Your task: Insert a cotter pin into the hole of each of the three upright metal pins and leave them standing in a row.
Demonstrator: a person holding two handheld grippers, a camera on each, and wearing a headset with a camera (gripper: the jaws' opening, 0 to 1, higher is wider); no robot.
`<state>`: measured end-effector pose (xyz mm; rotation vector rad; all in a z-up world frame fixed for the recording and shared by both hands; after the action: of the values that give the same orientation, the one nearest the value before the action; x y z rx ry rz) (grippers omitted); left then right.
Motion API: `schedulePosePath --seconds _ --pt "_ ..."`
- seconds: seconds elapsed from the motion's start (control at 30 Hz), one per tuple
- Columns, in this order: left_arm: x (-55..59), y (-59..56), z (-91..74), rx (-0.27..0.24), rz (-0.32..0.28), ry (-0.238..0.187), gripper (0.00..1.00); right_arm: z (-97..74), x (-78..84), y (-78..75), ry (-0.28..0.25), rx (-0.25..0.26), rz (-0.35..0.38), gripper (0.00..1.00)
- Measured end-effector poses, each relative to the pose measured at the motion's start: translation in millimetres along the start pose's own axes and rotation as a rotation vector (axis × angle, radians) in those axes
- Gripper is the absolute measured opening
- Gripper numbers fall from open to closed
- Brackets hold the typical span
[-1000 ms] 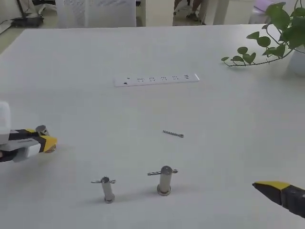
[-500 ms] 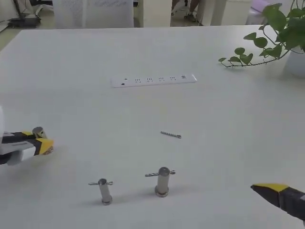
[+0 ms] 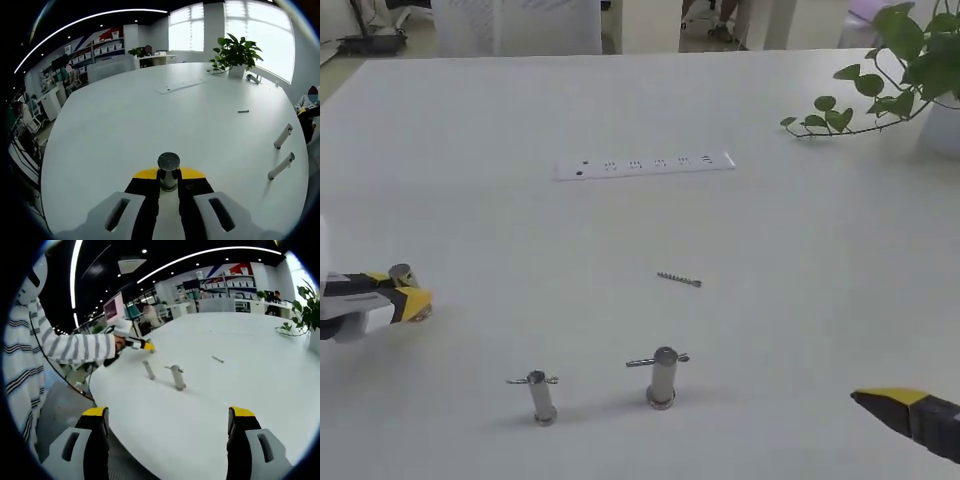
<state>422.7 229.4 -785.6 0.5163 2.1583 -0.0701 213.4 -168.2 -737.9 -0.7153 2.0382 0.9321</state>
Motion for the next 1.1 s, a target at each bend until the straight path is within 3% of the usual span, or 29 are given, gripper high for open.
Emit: schedulePosePath --seconds 0.17,0.43,0.9,1.1 --pt "1.7 -5.6 -8.1 0.023 0.026 0.024 0.11 2.6 0.0 -0.2 0.006 -0.006 -0.005 1.0" --pt "3.8 -9.0 -23.3 0.025 0.007 0.041 0.11 5.4 1.9 1.8 0.031 -0.033 -0.025 1.0" --pt "-3.0 -14.7 -59.6 0.043 -0.005 0.004 0.11 7.0 3.0 8.1 0.034 -0.058 -0.052 1.0" --pt "-5.0 -21.3 -75.9 0.037 0.001 0.014 0.11 5.3 3.2 7.8 0.029 -0.055 -0.057 1.0"
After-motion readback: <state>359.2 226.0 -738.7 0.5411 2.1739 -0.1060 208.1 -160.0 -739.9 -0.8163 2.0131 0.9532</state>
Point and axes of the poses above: the centre of the closed fingertips' face, and the gripper's own axes: z roughly forward along the fingers, y roughly to its left, x roughly out of its underside, the point moved 9 cm from there along -z, roughly backward along the fingers, and after that the axes turned 12 degrees about -x, right-handed, at the moved point
